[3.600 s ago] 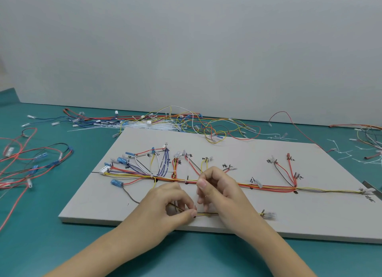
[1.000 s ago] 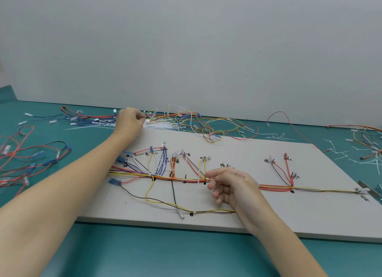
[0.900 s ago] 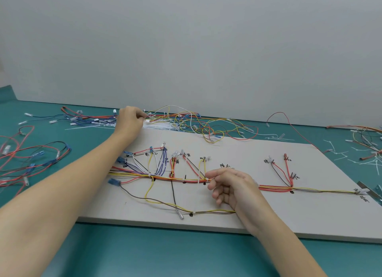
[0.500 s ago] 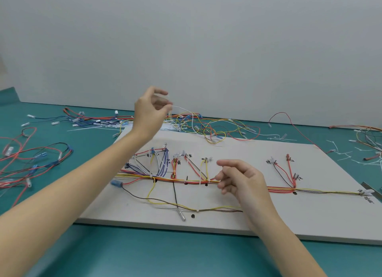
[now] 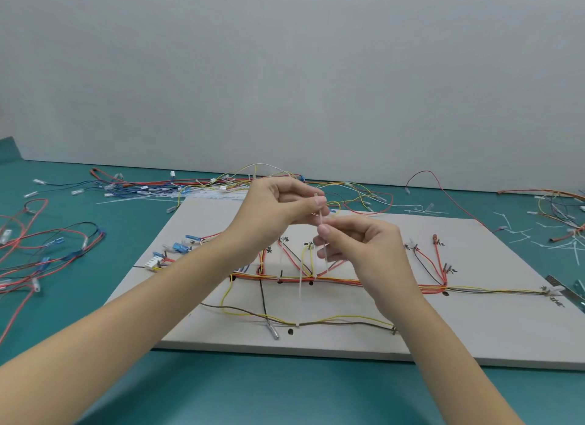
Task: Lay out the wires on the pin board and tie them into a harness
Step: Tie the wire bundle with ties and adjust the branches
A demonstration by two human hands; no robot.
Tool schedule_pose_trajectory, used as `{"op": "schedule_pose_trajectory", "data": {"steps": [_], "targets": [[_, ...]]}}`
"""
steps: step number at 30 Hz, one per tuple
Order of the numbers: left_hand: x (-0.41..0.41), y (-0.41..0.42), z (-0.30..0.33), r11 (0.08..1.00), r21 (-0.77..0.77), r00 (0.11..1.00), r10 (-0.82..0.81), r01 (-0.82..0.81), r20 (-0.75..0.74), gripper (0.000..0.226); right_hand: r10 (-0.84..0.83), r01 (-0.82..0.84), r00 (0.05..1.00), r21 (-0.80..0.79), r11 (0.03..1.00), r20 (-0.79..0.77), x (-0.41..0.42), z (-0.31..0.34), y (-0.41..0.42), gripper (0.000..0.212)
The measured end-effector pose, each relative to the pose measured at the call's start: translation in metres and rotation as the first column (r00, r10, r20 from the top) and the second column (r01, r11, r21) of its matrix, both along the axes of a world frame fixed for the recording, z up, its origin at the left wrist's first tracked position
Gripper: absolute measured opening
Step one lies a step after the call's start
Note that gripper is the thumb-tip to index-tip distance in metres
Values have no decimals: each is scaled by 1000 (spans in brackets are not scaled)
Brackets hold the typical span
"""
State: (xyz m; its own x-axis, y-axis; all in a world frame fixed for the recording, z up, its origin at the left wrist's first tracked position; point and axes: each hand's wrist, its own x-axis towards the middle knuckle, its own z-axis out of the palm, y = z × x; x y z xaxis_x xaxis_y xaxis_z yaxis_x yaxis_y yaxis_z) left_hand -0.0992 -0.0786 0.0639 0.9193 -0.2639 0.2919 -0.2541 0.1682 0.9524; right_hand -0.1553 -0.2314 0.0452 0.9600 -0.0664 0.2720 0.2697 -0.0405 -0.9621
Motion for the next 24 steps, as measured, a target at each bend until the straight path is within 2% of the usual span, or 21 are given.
{"op": "schedule_pose_trajectory", "data": {"steps": [3,5,7,8,10,12,14,16,19,21,24], "targets": [[-2,-1,-4,1000,14,1000,-6,6,5,5,45,-44,998,7,999,-53,2,0,-7,10],[-2,-2,-11,999,45,1000,4,-5,12,10,44,-51,997,-108,993,-68,5,0,-14,15],[-1,-3,-19,980,188,996,60,-72,70,13,-39,16,995,-233,972,-92,11,-1,-26,21],[0,-2,-24,938,322,984,78,-127,158,12,-95,61,988,-264,963,-119,16,-2,-35,22],[0,-1,-33,786,587,944,-18,-191,331,11,-217,162,960,-286,945,-176,27,-5,-55,21],[0,0,-42,622,753,911,-151,-216,385,13,-365,273,914,-397,876,-177,37,-14,-73,20],[0,0,-50,502,816,873,-213,-287,438,18,-445,299,883,-554,777,-149,39,-26,-82,16],[-1,-2,-55,462,821,844,-240,-336,480,21,-434,219,883,-659,720,-180,34,-36,-84,12],[-2,-6,-61,381,857,840,-281,-346,464,22,-437,135,880,-785,605,-185,28,-42,-83,23],[-2,-6,-65,403,855,849,-273,-327,453,20,-422,99,894,-850,517,-153,26,-42,-82,20],[-4,-3,-68,520,807,862,-234,-280,450,18,-356,38,925,-899,436,-134,23,-44,-79,16]]}}
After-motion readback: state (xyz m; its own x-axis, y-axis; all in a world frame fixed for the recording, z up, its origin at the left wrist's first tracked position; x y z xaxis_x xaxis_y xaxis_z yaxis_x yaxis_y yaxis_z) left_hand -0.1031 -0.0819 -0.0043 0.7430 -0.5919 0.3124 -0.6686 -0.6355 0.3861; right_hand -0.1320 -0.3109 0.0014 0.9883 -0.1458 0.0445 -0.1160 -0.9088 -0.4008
